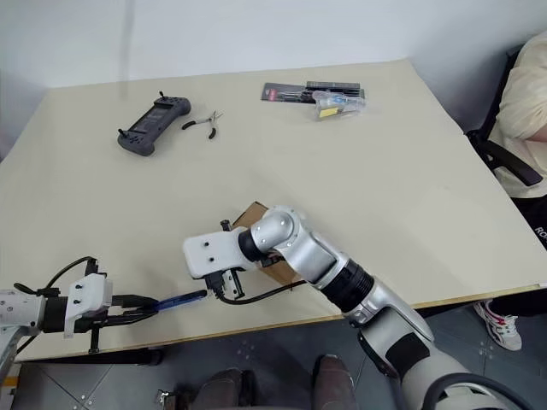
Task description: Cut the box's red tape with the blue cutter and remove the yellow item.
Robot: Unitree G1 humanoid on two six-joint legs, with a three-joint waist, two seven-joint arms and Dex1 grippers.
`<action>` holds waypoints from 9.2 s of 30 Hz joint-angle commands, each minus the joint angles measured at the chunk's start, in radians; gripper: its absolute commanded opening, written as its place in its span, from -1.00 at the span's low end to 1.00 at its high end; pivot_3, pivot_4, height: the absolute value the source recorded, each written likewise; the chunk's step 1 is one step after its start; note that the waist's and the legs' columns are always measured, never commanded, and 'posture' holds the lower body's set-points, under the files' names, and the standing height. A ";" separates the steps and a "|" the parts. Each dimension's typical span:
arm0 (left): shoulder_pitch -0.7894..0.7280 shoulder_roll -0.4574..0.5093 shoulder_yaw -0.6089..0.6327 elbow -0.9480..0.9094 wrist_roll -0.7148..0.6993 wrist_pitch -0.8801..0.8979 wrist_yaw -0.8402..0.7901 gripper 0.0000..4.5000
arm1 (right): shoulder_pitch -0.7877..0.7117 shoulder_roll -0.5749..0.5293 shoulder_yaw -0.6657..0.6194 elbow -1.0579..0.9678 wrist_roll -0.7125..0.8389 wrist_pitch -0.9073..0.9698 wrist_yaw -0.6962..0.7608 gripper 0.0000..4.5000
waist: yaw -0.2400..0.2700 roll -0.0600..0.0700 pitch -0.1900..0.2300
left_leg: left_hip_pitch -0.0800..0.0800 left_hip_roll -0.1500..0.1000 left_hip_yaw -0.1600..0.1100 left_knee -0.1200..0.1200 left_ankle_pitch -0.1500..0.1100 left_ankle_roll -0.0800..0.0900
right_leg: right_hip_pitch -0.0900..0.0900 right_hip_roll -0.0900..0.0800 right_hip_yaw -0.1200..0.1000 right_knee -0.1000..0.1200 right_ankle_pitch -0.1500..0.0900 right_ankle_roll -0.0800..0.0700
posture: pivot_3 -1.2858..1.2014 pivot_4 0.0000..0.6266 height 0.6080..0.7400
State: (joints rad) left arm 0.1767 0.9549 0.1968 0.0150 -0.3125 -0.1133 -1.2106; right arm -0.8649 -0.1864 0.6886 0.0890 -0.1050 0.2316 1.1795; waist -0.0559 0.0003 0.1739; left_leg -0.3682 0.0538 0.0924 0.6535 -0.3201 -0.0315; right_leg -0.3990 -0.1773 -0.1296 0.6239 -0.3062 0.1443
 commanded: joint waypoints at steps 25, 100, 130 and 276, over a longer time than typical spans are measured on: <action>0.066 0.002 -0.077 -0.016 0.066 0.047 0.014 -0.81 | -0.020 0.174 0.089 0.245 -0.094 -0.183 0.004 -1.00 | -0.001 0.003 -0.002 | 0.002 0.000 0.001 -0.002 0.000 0.000 | 0.000 0.000 0.000 0.000 0.000 0.000 | 0.03 -0.52 1.00; -0.422 -0.462 -0.104 0.079 0.282 -0.472 0.665 -0.82 | -0.517 -0.065 -0.354 0.469 0.420 0.768 0.012 0.40 | 0.002 -0.005 -0.001 | -0.007 0.001 0.001 0.008 -0.005 0.001 | -0.002 0.000 -0.004 -0.002 0.001 0.002 | 0.03 -0.52 1.00; -0.350 -0.299 0.057 -0.252 -0.030 0.352 0.545 1.00 | -0.448 -0.190 -0.446 0.307 0.408 0.787 -0.059 -0.93 | 0.002 -0.007 0.001 | -0.008 0.002 0.000 0.008 -0.005 0.001 | -0.002 0.000 -0.004 -0.002 0.001 0.002 | 0.03 -0.52 1.00; -0.886 -0.477 -0.525 0.060 0.122 0.706 0.266 -1.00 | 0.260 -0.894 -0.856 -0.667 0.935 1.267 -0.468 -0.93 | 0.080 -0.014 0.003 | -0.009 0.003 0.001 0.026 -0.008 0.005 | 0.005 0.003 0.001 -0.004 0.002 0.001 | 0.03 -0.52 1.00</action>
State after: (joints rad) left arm -0.7355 0.4735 -0.2951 0.0446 -0.2318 0.5786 -0.9481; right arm -0.6038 -1.0452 -0.1201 -0.5543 0.8251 1.5050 0.7013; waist 0.0245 -0.0135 0.1774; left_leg -0.3770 0.0572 0.0934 0.6801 -0.3280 -0.0261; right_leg -0.3944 -0.1744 -0.1290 0.6200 -0.3042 0.1448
